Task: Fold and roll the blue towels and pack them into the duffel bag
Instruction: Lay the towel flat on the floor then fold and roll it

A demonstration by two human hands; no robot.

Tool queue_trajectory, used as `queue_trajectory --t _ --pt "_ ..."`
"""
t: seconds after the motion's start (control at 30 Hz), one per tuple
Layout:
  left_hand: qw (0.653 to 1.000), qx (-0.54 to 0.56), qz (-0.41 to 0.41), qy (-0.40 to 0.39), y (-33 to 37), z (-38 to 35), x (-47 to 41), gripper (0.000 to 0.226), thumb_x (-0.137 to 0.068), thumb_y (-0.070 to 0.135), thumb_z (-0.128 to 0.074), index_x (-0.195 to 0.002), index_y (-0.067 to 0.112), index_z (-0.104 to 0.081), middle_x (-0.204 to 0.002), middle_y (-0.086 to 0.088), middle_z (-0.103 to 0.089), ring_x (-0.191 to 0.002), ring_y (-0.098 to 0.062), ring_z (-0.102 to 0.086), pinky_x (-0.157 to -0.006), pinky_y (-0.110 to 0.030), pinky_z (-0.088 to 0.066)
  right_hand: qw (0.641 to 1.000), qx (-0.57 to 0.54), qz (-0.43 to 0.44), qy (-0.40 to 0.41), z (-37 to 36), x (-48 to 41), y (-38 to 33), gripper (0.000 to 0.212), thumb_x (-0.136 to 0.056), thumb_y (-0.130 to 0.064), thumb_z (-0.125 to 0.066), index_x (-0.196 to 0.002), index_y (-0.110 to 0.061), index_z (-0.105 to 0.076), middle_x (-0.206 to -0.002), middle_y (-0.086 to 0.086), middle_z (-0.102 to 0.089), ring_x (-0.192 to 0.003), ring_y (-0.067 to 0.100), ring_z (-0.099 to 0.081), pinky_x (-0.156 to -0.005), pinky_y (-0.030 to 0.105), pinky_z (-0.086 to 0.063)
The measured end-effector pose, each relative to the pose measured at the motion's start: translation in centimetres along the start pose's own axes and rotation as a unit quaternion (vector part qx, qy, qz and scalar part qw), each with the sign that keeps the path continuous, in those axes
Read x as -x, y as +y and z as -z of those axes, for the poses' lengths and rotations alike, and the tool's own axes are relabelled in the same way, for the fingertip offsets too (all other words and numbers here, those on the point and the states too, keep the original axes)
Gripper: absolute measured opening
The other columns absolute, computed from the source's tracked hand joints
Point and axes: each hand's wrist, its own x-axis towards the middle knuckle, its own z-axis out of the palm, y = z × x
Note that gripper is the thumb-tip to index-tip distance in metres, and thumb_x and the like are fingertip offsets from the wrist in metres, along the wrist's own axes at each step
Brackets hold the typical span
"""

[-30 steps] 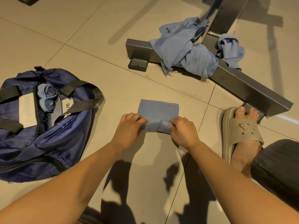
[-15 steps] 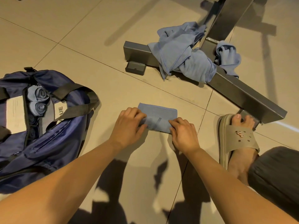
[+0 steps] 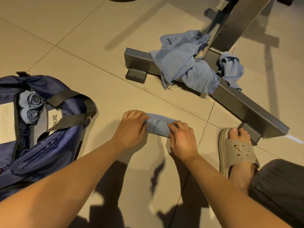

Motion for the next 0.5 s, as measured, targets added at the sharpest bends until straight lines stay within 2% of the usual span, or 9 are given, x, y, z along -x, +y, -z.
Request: queue_trajectory --t 0.1,0.17,0.23,0.33,0.43,0.5 --pt "0.998 -0.029 -0.057 0.026 0.7 -0.7 0.4 0.031 -0.093 0.032 -0.049 -0.114 0.017 -0.065 -0.122 0.000 -0.064 -0.116 -0.023 -0.055 -0.108 -0.039 -0.037 0.999 -0.034 -0.010 -0.038 0.5 -1.4 0.4 0.032 -0.093 -0.011 -0.053 -0.122 -0.013 -0.066 -0.117 0.006 -0.057 -0.101 0.030 -0.054 -0.083 0.041 -0.046" --pt "0.997 -0.059 -0.052 0.019 0.5 -1.5 0.3 0.037 -0.094 0.033 -0.043 -0.117 0.018 -0.069 -0.124 0.000 -0.067 -0.119 -0.022 -0.058 -0.111 -0.038 -0.035 0.998 -0.023 0.001 -0.053 0.8 -2.0 0.5 0.035 -0.094 -0.014 -0.051 -0.128 -0.015 -0.062 -0.117 0.006 -0.055 -0.102 0.029 -0.052 -0.085 0.039 -0.043" --pt "0.998 -0.059 -0.029 0.002 0.1 -1.8 -0.7 0.034 -0.093 0.032 -0.046 -0.112 0.019 -0.072 -0.118 0.001 -0.071 -0.113 -0.023 -0.063 -0.107 -0.037 -0.039 0.999 -0.027 0.005 -0.023 1.0 -2.0 0.6 0.039 -0.093 -0.019 -0.055 -0.132 -0.015 -0.057 -0.119 0.005 -0.054 -0.104 0.027 -0.051 -0.089 0.038 -0.043" --pt "0.998 0.009 0.016 -0.058 -0.2 -0.6 -3.1 0.021 -0.083 0.031 -0.063 -0.098 0.020 -0.073 -0.099 0.001 -0.072 -0.095 -0.024 -0.065 -0.091 -0.039 -0.050 0.997 -0.077 -0.003 0.007 0.7 -1.5 1.4 0.037 -0.094 -0.023 -0.059 -0.131 -0.018 -0.057 -0.119 0.001 -0.055 -0.105 0.023 -0.052 -0.089 0.038 -0.047" --pt "0.984 0.098 0.064 -0.138 -0.4 0.9 -6.0 0.023 -0.073 0.030 -0.077 -0.092 0.018 -0.077 -0.104 -0.003 -0.072 -0.100 -0.028 -0.066 -0.089 -0.041 -0.053 0.993 -0.111 -0.025 -0.008 0.0 -1.8 2.2 0.034 -0.098 -0.022 -0.054 -0.131 -0.019 -0.061 -0.118 -0.001 -0.057 -0.104 0.023 -0.054 -0.088 0.039 -0.049" --pt "0.954 0.117 0.132 -0.241 -0.3 1.9 -8.1 0.012 -0.075 0.027 -0.081 -0.083 0.030 -0.073 -0.100 0.006 -0.068 -0.100 -0.024 -0.065 -0.089 -0.037 -0.053 0.989 -0.135 -0.050 -0.024 -0.3 -2.7 2.4 0.033 -0.099 -0.020 -0.051 -0.130 -0.019 -0.064 -0.119 0.001 -0.058 -0.105 0.024 -0.054 -0.090 0.041 -0.049"
